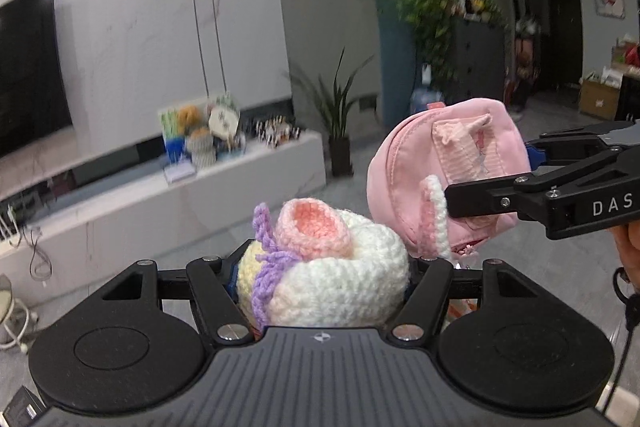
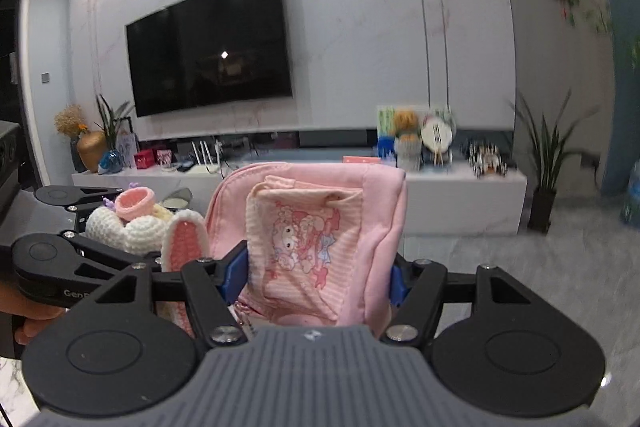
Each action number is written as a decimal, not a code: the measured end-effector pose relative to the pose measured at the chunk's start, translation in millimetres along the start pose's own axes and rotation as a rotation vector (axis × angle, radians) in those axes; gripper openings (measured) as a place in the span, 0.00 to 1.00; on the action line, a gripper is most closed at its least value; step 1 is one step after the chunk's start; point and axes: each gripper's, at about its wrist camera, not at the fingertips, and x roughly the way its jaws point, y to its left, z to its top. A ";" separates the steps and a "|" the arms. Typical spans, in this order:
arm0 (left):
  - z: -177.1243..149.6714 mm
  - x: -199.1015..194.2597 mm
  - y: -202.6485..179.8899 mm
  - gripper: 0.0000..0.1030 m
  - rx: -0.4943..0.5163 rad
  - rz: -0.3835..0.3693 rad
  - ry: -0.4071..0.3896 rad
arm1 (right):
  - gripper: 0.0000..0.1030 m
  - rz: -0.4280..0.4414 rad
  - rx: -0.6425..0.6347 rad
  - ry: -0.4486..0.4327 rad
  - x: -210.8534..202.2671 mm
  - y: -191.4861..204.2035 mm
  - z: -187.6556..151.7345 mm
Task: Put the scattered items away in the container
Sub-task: 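Carry the pink bag and crochet bunny over the orange-rimmed box with both tools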
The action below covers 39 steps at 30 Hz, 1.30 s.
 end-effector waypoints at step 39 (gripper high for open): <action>-75.0 141.8 29.4 0.85 -0.059 0.032 0.322 | 0.83 -0.053 0.186 0.270 115.3 -36.3 -74.1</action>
